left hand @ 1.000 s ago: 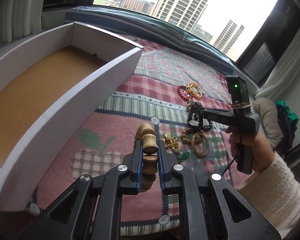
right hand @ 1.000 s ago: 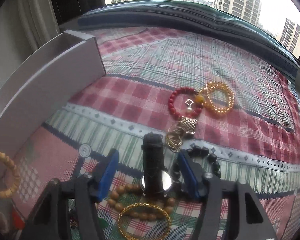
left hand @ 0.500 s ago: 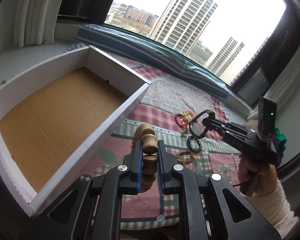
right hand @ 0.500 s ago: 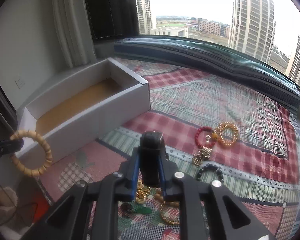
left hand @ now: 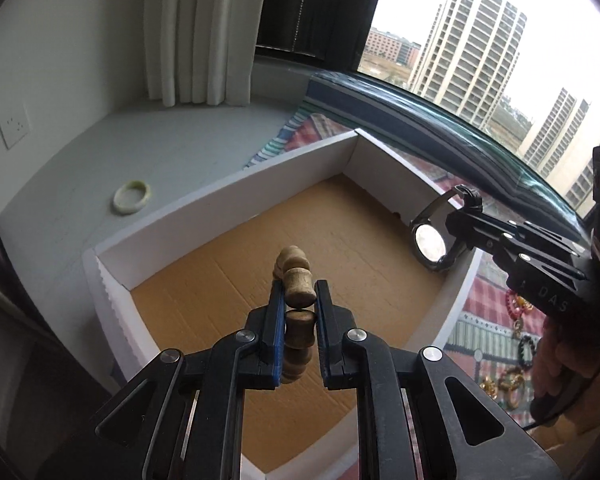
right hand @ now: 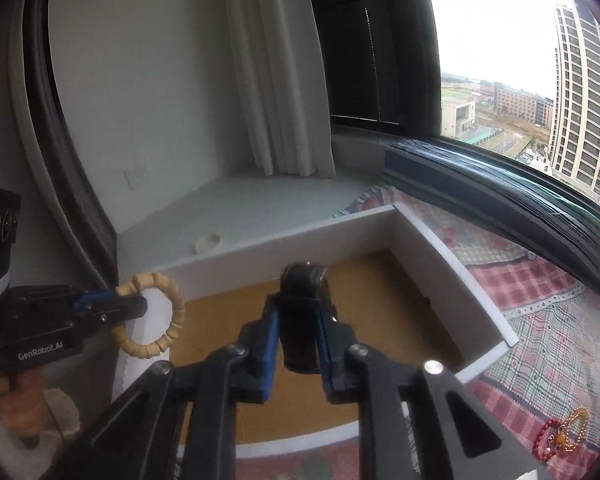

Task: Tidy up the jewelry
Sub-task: 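Carry the wooden bracelet and black watch into the white box with both tools, then open both tools to release the bracelet and watch onto the box floor, then move both tools back over the remaining jewelry on the quilt, then grasp the green pendant with the left tool while the right tool grasps the gold bangle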

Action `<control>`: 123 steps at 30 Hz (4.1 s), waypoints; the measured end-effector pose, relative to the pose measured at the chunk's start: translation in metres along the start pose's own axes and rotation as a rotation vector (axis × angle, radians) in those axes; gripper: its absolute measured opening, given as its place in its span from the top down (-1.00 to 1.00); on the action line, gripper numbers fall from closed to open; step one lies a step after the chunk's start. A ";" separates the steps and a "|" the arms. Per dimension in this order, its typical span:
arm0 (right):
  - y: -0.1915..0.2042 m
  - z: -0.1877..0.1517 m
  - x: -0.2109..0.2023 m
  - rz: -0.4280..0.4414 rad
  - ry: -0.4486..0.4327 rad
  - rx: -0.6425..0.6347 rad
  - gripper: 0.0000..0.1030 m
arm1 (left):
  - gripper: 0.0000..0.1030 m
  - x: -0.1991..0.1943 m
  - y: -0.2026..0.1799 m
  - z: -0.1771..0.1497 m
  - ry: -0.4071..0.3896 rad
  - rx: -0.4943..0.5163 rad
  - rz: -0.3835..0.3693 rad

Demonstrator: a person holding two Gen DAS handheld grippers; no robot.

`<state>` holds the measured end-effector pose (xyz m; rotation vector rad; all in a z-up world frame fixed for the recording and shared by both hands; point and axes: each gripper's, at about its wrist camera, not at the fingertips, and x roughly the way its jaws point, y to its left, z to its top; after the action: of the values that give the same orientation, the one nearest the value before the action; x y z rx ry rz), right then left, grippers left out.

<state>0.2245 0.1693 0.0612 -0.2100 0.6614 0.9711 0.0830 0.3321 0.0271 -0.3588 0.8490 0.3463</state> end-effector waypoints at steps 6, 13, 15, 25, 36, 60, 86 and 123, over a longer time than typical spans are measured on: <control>0.010 -0.021 0.090 0.001 0.142 0.025 0.65 | 0.67 0.054 0.020 -0.023 0.116 0.012 0.114; 0.009 -0.053 0.115 -0.025 0.221 0.075 -0.31 | -0.81 0.053 0.011 -0.043 0.054 0.108 0.250; 0.004 -0.060 0.118 -0.040 0.244 0.076 -0.31 | -0.81 0.056 0.005 -0.050 0.053 0.142 0.271; -0.020 -0.076 0.116 -0.089 0.252 0.095 -0.30 | -0.81 0.062 -0.016 -0.068 0.094 0.187 0.265; -0.025 -0.091 0.095 -0.112 0.226 0.053 -0.30 | -0.81 0.057 -0.038 -0.080 0.090 0.185 0.210; -0.009 -0.112 -0.045 -0.172 -0.051 0.027 -0.58 | -0.86 -0.006 -0.044 -0.084 -0.176 0.123 0.150; -0.109 -0.368 -0.210 -0.719 0.152 0.381 -0.59 | -0.94 0.033 -0.214 -0.211 0.026 0.578 -0.219; -0.132 -0.394 -0.190 -0.672 0.224 0.506 -0.65 | -0.97 0.061 -0.244 -0.212 0.123 0.647 -0.355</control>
<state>0.0915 -0.2136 -0.1496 -0.0785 0.9389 0.1214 0.0859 0.0323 -0.1081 0.0782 0.9489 -0.2863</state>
